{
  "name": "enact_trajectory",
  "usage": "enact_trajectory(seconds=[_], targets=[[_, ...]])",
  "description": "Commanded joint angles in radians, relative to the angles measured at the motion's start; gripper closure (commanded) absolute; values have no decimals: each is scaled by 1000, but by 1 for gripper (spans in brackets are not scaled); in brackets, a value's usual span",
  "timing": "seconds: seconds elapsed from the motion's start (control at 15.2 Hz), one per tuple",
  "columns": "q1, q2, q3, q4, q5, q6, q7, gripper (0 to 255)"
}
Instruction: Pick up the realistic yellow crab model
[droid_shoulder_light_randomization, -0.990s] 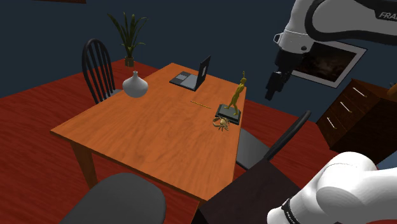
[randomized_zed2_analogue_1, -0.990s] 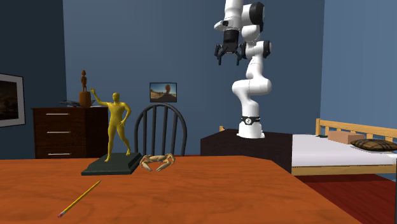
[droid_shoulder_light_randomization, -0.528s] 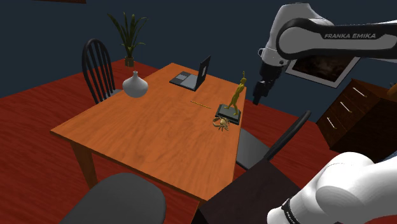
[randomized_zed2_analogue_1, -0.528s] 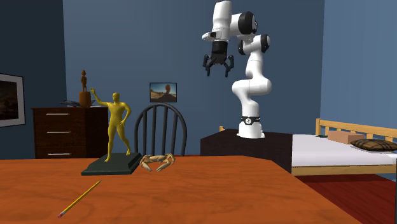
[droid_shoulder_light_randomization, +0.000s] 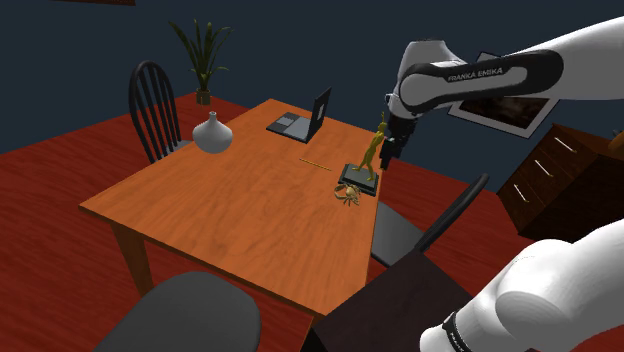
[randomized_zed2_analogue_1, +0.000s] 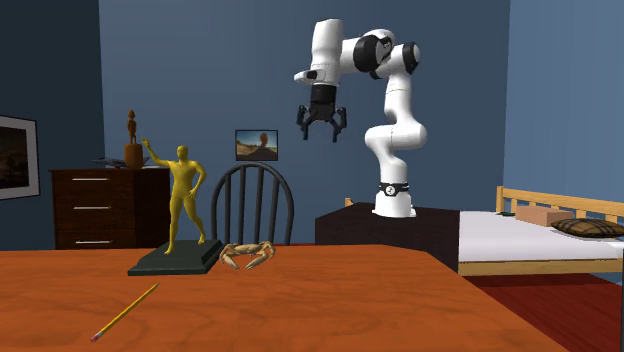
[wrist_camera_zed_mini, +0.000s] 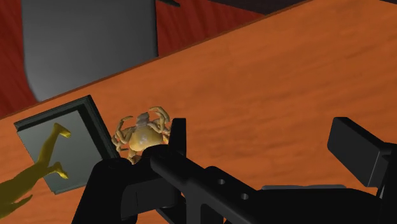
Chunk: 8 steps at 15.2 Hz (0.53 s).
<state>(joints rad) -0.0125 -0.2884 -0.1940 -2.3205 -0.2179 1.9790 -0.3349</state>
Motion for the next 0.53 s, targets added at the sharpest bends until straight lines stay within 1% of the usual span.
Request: enact_trajectory(seconds=[0.0,0.46], targets=[[-6,75,-21,18,-1,58,-29,0],[-24,345,-60,146,34,197,-125,0]])
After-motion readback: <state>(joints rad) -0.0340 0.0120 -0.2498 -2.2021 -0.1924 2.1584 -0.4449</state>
